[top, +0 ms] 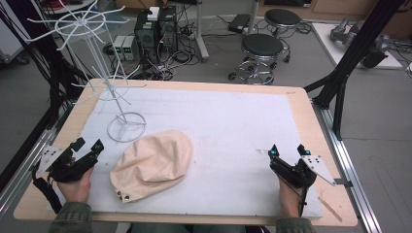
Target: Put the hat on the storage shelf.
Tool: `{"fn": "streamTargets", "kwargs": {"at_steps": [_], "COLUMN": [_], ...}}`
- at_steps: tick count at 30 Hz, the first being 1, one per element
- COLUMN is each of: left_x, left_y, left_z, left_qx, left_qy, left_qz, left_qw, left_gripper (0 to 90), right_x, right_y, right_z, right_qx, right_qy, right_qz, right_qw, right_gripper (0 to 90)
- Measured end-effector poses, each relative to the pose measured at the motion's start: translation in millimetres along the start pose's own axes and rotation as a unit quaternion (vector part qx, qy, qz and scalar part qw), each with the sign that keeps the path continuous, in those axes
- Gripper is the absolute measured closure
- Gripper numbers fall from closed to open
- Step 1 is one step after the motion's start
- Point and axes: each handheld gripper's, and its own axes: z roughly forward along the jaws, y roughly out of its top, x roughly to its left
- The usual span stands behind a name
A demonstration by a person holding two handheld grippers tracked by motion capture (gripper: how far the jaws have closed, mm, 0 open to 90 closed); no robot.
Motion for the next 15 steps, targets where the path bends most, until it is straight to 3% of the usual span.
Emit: {"fn": "streamTargets", "kwargs": {"at_steps": [5,15], "left_x": [-13.6,-28.8], "left_y": [7.1,9.2], "left_z": [0.1,4.6], "left_qx": [-0.009,0.004], "left_qy": [-0.021,-0.048], "left_qz": [0.008,0.013], "left_qw": [0.9997,0.9987], "left_gripper": [29.3,29.4], "right_x": [0.1,0.6], "right_y": [0.5,0.3], "right_z": [0.0,0.2], "right_qx": [-0.001,0.000], "right_qy": [-0.001,0.001], "right_qz": [-0.007,-0.010], "right_qw": [1.0000,0.9999], "right_gripper": [5.1,5.1]}}
